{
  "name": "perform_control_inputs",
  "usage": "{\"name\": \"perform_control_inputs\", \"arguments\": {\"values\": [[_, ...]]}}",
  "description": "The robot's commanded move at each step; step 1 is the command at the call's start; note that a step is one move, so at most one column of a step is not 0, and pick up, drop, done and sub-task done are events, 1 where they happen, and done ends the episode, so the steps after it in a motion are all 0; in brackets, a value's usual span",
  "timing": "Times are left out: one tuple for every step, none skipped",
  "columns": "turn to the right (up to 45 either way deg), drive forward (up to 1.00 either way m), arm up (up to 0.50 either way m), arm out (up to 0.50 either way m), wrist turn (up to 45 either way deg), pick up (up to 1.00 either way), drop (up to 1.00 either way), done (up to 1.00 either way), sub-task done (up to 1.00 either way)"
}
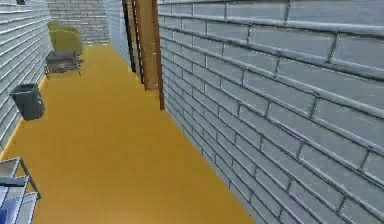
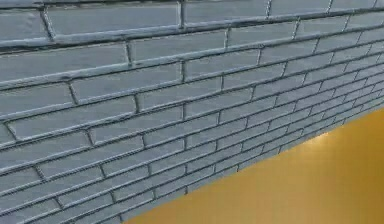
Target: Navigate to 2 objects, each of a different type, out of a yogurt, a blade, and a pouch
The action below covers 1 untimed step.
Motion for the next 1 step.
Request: {"name": "perform_control_inputs", "arguments": {"values": [[0.0,0.65,0.00,0.00,0.0,0.00,0.00,0.00,0.00]]}}
